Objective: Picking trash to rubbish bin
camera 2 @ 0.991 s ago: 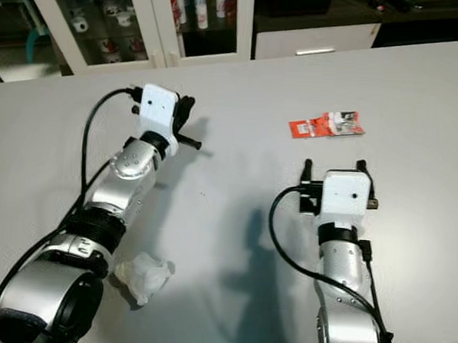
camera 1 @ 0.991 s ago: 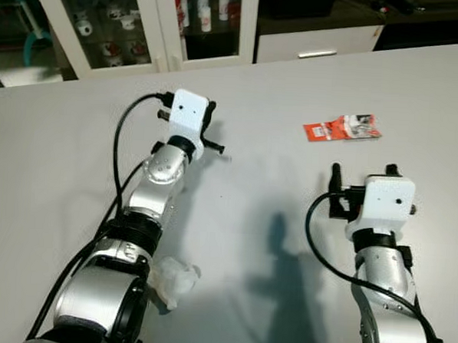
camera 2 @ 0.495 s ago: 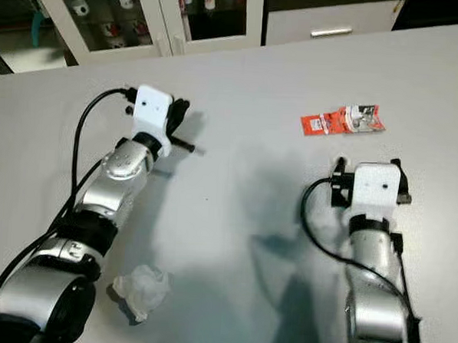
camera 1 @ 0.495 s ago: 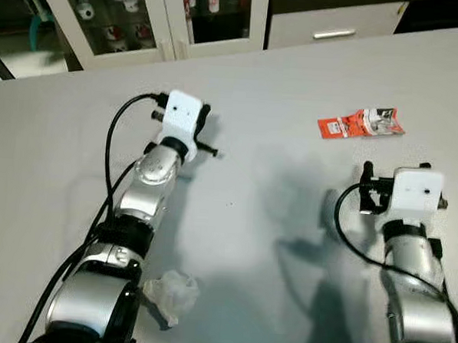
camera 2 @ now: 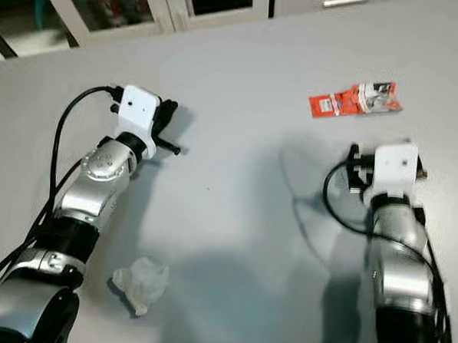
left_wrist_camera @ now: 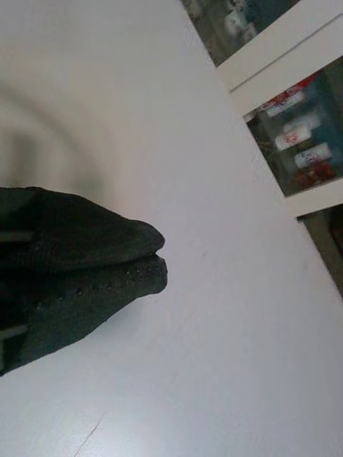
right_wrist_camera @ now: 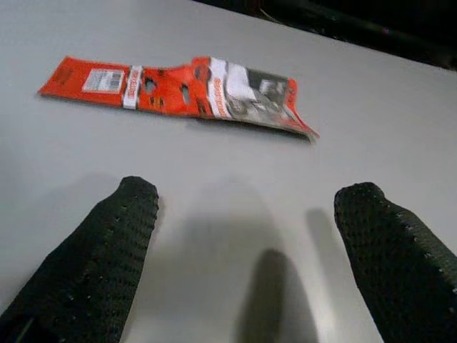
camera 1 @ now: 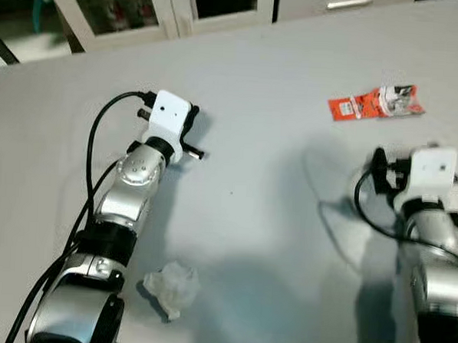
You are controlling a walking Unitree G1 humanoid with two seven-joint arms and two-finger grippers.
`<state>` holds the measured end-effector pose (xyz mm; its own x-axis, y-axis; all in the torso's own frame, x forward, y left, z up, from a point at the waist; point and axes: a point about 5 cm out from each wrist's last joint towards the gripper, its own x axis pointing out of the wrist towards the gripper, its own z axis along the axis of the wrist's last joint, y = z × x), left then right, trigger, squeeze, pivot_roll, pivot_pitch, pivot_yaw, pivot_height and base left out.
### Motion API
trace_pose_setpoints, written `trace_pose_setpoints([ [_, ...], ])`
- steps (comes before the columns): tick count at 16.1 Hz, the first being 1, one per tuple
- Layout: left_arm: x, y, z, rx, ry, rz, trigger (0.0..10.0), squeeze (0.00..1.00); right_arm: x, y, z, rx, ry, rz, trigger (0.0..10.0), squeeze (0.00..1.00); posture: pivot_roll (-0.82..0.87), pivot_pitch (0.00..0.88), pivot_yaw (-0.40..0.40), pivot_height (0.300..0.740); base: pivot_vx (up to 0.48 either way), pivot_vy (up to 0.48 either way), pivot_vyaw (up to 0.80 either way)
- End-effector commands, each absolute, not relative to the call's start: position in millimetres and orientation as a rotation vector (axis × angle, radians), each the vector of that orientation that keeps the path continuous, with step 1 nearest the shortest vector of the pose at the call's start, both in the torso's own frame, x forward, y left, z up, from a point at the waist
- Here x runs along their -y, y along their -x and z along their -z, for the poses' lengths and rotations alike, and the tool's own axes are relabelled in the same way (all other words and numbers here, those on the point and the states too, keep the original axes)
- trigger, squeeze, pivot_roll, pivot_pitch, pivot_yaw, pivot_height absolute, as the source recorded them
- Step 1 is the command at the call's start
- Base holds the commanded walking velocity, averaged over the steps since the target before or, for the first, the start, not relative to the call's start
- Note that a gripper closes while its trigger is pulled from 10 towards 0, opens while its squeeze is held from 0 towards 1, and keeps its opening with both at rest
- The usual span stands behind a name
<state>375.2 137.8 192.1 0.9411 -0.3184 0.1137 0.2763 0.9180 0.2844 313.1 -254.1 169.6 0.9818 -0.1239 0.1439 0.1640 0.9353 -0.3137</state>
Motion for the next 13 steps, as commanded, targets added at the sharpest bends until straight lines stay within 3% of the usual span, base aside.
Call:
trace_pose_setpoints([
  [1,-145.0,-371.9,-189.0,0.144,-0.285,0.299,10.0,0.00,256.0,-313.4,-163.3,0.106,0.331,0.125,10.0,0.00,0.27,0.326,0.125,0.740,0.000,0.000,0.00],
  [8,-150.9,-361.1,-189.1,0.134,-0.285,0.280,10.0,0.00,255.5,-344.0,-207.4,0.273,0.470,0.070,10.0,0.00,0.31,0.325,0.103,0.740,0.000,0.000,0.00],
  [13,-155.0,-359.1,-191.2,0.129,-0.297,0.270,10.0,0.00,258.5,-359.4,-228.8,0.327,0.461,0.064,10.0,0.00,0.32,0.329,0.104,0.740,0.000,0.000,0.00],
])
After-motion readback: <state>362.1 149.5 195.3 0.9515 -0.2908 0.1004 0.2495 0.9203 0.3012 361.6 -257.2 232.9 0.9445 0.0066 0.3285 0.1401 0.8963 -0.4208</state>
